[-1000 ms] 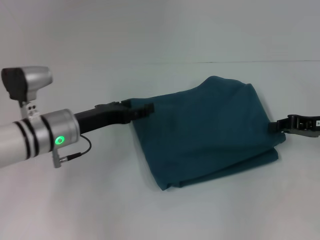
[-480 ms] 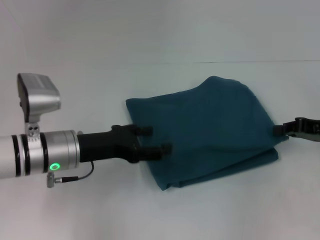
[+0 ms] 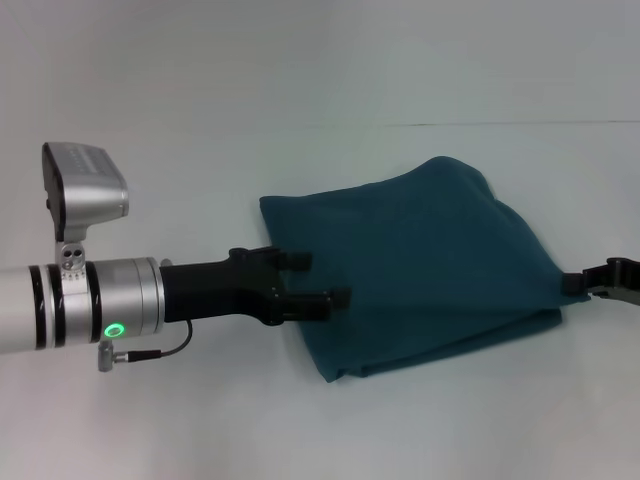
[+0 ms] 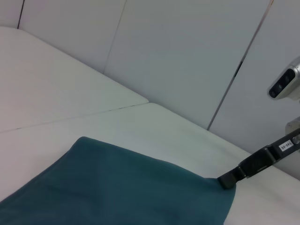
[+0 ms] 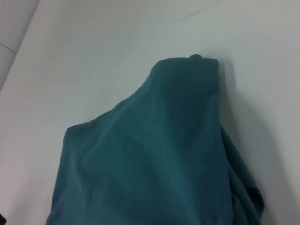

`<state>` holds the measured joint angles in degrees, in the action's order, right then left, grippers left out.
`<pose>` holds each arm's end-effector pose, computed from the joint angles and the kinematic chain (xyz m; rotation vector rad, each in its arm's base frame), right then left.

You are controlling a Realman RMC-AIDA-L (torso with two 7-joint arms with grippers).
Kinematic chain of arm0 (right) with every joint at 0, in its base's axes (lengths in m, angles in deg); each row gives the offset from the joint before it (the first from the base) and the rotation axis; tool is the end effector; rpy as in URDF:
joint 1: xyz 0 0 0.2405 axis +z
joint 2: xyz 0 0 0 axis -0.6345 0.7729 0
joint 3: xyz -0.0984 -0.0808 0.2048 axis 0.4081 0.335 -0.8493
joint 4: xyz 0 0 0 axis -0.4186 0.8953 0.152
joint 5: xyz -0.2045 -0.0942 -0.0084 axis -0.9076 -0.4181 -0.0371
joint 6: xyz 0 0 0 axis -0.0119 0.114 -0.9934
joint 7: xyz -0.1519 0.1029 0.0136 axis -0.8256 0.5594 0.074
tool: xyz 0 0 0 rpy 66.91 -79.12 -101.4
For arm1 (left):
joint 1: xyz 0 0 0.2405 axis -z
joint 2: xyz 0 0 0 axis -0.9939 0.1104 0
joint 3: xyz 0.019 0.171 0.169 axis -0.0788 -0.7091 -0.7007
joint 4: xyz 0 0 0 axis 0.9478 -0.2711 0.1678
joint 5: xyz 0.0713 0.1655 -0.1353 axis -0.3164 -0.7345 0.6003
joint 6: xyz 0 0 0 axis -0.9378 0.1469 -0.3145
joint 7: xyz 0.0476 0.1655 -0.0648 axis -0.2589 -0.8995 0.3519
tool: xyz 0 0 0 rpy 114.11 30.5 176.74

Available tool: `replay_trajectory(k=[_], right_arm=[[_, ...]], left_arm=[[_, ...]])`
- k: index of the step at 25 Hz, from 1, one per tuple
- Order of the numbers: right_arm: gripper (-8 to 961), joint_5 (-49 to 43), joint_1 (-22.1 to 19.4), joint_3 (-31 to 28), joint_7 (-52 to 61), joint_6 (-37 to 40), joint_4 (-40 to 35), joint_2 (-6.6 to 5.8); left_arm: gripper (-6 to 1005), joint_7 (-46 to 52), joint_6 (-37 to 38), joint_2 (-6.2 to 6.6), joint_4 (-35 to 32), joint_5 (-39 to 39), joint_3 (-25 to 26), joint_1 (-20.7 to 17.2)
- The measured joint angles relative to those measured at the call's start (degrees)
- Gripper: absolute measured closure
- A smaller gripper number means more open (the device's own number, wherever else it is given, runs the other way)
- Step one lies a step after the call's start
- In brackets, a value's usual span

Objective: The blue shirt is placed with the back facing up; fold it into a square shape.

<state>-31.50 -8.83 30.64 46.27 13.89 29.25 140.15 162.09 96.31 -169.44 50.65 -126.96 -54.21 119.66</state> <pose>0.3293 0.3806 0.0180 -2.1173 1.7598 0.4266 -0.2154 0.3668 -0.0831 -2.7052 -0.8294 -0.7054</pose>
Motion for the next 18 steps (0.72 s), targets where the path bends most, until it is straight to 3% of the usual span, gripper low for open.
replay_trajectory(k=[10,12,16,18], right_arm=[[929,0.24,-0.36,-3.31,-2.29,0.69,-1.22,0.25],[723,0.29,-0.89,-6.19,-3.99,1.29,-2.15,0.39],[561,0.46,-1.84,-13.93,-7.05,3.77,-4.76,0.76],[480,0.46,-1.77,-14.99,-7.52,4.53,-4.88,0.74]], left_arm=[[111,-0.01,-1.32,0.00,0.00,0.55,0.38,0.19],[111,0.24,-2.82,0.00,0.00,0.77,0.56,0.61],[111,0.53,-4.94,-0.01,0.05,0.93,0.60,1.52],[111,0.84,-6.38,-0.11,0.37,1.40,0.60,1.90]])
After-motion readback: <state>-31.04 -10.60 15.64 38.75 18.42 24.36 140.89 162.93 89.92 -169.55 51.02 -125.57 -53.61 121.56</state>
